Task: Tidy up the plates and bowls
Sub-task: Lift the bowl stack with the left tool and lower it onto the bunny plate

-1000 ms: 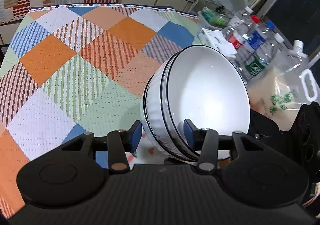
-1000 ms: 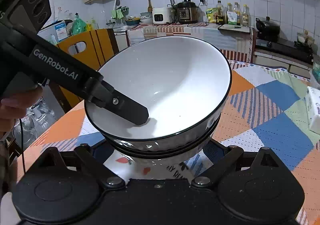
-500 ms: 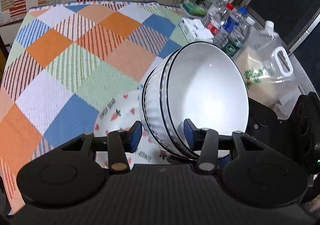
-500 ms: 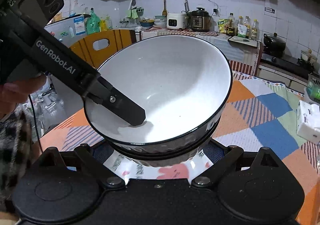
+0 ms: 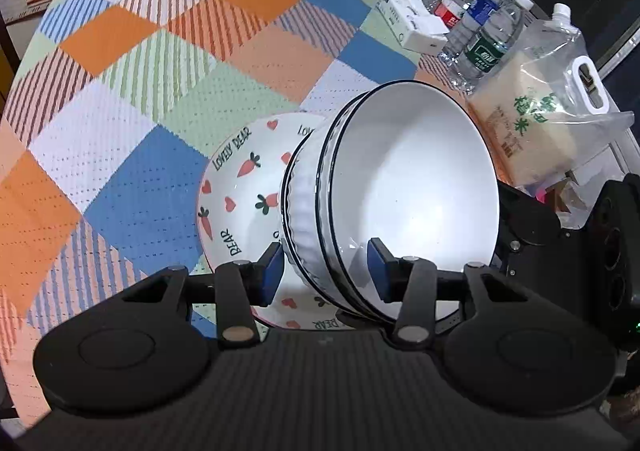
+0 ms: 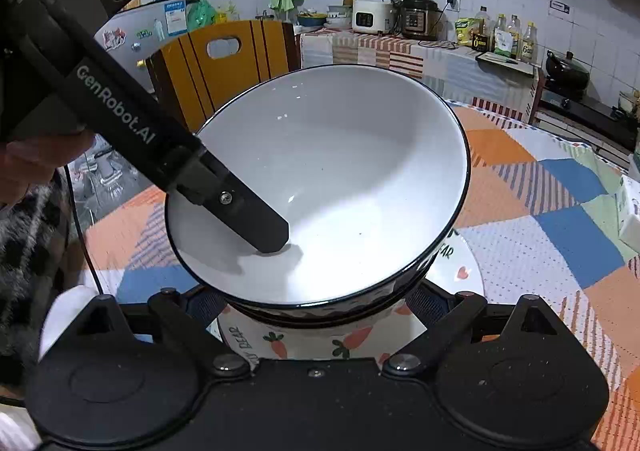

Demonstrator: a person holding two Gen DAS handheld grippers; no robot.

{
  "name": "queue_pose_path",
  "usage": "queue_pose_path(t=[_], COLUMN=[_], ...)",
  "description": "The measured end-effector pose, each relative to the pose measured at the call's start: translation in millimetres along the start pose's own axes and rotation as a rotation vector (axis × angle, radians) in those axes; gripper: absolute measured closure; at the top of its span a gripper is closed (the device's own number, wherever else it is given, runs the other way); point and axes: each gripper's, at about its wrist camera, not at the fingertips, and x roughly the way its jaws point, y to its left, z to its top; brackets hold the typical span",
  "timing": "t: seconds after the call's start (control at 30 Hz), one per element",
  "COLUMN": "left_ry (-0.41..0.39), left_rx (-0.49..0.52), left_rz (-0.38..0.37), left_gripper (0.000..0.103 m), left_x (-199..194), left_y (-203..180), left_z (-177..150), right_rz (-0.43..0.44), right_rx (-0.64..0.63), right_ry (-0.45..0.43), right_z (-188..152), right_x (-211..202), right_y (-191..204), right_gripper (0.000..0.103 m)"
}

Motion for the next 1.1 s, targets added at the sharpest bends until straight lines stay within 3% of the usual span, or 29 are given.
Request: queue_pose_path(t=[0.43,0.6,1.1], left_ry=[-0.006,-0.027,-0.035], left_rx=[-0.018,-0.072,-0.045], left_rz=[-0.004,-0.029,0.003], left_gripper=[0.059,0.059,0.052], left_x=[37,39,46], left_y=[17,26,16], left_z=[1,2,6], right_rz=[-0.014,-0.001,-0.024], right_rx=[0.001,0.054,0.107], right_ry=[0.07,0.051,0.053], right_z=[-7,-10,-11], right_x=[32,32,37], right_y=[-12,-18,-18], right_gripper=[0.006,0.006,0.006])
